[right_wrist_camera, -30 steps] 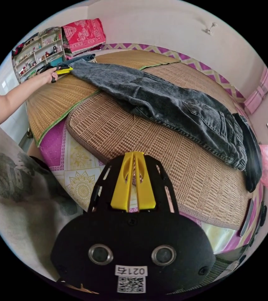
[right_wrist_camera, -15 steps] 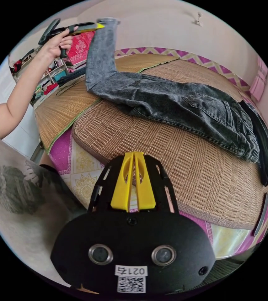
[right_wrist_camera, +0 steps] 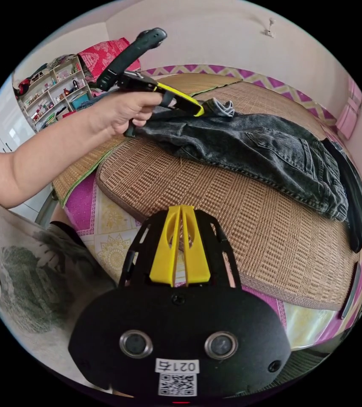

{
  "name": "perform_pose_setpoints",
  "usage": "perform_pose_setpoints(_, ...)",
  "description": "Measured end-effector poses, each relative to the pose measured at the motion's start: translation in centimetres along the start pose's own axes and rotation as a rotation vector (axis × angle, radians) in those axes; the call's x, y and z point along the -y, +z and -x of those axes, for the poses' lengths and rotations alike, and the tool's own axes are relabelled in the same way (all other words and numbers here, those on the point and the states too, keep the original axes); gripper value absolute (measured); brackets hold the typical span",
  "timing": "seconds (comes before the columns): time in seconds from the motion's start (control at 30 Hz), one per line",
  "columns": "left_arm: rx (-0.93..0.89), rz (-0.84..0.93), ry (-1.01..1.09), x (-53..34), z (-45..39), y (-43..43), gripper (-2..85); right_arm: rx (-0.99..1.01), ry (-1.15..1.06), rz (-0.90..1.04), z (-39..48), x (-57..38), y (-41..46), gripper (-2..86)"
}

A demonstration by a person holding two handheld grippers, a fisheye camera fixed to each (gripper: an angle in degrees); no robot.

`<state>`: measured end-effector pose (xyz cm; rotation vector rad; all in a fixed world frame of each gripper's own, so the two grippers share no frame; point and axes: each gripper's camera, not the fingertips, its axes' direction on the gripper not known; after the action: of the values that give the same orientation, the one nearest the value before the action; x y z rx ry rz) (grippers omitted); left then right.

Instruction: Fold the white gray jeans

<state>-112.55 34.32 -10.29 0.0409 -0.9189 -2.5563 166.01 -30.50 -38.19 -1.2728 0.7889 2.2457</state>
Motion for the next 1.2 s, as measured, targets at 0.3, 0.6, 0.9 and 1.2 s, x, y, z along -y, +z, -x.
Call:
perform_pose_setpoints(0.3, -0.469, -0.297, -0.183, -7.3, 10.6, -7.6, 4.4, 0.098, 0.319, -0.247, 5.3, -29.4, 1.7, 6.8)
perform_pose_setpoints(0.6, -0.468, -0.336, -0.323, -23.6, 21.0, -11.5, 3.3, 0.374, 1.082, -0.57, 4.7, -62.3, 5.8, 16.0)
perform_pose_setpoints(0.9, -0.504, -0.463, -0.586, -41.9, 31.8, -13.5, -0.5, 0.486, 1.338, -0.68, 20.0, -69.9, 10.1, 8.5)
perform_pose_setpoints(1.2, -0.944, -0.735, -0.644, -52.7, 38.9, -9.1, -0.9, -0.002, 0.751, -0.626, 51.7, -44.8, -12.3, 5.8)
